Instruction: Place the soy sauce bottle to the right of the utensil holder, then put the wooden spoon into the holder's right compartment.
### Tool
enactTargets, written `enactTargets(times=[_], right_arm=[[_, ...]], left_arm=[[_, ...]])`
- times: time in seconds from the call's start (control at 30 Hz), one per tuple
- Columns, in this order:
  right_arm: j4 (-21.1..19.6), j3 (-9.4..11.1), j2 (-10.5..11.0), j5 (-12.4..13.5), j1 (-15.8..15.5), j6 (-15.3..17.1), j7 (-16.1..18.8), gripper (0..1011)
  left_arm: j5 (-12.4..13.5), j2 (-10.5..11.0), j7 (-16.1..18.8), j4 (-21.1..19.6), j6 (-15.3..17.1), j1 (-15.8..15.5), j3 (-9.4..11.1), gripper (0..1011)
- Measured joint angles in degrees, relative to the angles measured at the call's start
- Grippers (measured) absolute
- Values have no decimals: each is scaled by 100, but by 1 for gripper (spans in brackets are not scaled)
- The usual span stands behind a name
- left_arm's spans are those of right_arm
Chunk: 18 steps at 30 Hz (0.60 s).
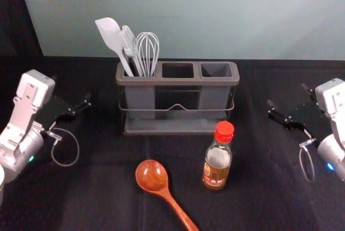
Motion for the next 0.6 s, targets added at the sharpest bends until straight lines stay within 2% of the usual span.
enactTargets(times=[0.6], right_arm=[[0, 0, 0, 0, 0, 0, 0, 1002]], left_arm=[[0, 0, 0, 0, 0, 0, 0, 1005]])
